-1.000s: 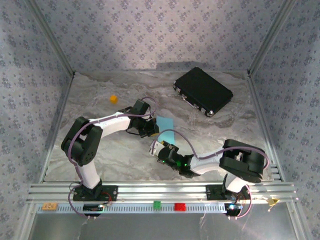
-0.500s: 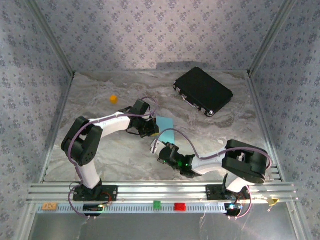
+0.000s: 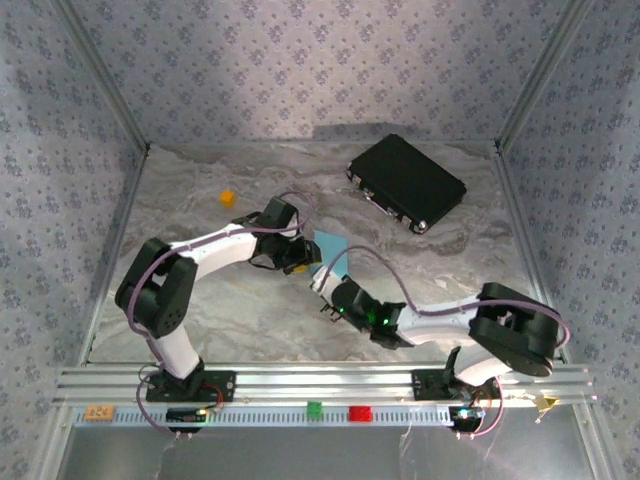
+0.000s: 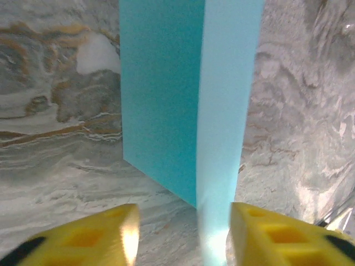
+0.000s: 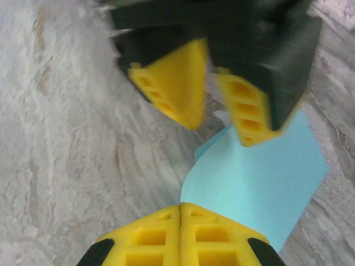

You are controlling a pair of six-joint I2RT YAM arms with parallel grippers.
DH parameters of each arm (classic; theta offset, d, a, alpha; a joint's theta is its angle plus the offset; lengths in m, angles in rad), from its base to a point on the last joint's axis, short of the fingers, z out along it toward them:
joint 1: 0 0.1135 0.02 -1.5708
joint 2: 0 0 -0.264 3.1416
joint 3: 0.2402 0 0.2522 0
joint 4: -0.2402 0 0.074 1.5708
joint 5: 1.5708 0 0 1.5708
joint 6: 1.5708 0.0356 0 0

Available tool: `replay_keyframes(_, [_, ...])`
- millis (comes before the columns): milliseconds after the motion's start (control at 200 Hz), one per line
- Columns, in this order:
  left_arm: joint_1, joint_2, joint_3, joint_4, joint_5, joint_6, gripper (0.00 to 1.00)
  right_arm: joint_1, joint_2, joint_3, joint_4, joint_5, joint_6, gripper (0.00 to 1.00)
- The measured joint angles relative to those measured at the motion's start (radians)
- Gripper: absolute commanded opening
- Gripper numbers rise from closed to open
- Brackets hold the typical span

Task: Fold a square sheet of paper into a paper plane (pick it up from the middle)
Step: Third fold the triangle at the center of the table.

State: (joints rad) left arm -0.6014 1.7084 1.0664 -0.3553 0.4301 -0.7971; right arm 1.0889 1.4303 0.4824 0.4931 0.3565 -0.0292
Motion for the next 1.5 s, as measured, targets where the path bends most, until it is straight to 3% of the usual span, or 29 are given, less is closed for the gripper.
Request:
replay_keyframes(105, [0.012,-0.044,0.007,-0.026,-0.039,0.015,0.58,-0.120,-0.052,0.005,-0.049,-0.187,0.108,0.02])
replay_keyframes(305, [0.033,-0.054,0.072,-0.061,-0.071,0.050,0.55,-0.273,-0.022,0.065,-0.154,-0.515,0.292,0.02])
replay_keyframes(655, [0.039,0.029,0.190,-0.073,-0.050,0.119,0.21,-0.330,0.124,0.156,-0.197,-0.865,0.446,0.01])
replay_keyframes(860, [0.039,0.125,0.219,-0.076,-0.008,0.136,0.15,-0.330,0.128,0.152,-0.163,-0.942,0.474,0.01])
replay_keyframes(1504, [0.037,0.357,0.300,-0.065,0.079,0.195,0.08,-0.350,0.144,0.120,-0.144,-0.925,0.490,0.01])
